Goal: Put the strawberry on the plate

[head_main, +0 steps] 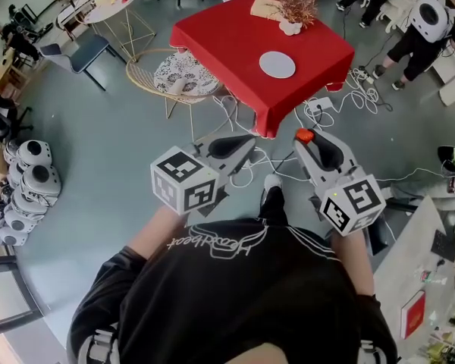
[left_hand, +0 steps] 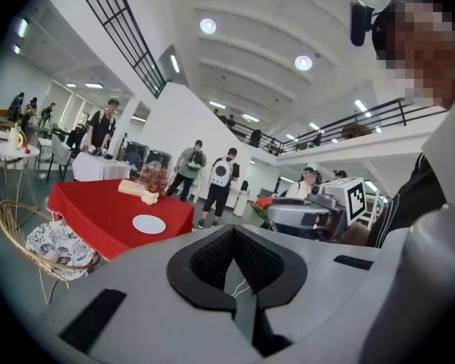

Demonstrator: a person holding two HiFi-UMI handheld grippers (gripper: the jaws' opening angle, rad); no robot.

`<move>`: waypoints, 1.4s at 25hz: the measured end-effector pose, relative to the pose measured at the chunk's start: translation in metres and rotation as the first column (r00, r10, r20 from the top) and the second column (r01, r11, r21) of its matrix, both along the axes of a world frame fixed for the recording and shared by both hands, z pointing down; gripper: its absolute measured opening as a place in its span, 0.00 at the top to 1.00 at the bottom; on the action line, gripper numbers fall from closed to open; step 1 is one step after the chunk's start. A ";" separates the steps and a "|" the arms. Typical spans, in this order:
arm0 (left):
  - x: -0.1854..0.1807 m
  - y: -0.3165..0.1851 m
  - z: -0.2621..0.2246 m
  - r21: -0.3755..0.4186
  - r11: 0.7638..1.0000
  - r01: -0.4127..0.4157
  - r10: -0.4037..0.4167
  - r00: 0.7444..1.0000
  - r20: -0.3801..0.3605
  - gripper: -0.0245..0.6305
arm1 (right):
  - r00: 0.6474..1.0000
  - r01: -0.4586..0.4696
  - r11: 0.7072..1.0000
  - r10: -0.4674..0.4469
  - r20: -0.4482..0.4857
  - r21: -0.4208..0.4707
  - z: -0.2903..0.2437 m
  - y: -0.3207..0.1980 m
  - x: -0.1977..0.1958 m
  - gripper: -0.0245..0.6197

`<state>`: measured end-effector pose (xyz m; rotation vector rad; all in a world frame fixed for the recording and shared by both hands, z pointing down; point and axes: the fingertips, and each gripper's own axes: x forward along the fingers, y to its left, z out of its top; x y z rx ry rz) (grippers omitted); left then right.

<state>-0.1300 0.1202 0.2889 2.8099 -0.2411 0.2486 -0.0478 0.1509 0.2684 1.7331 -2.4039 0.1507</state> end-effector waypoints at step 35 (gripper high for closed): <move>0.205 -0.257 0.054 -0.109 0.981 0.164 -0.148 0.980 0.135 0.95 | 0.985 0.106 0.989 -0.091 0.149 -0.099 0.058 -0.271 0.229 0.77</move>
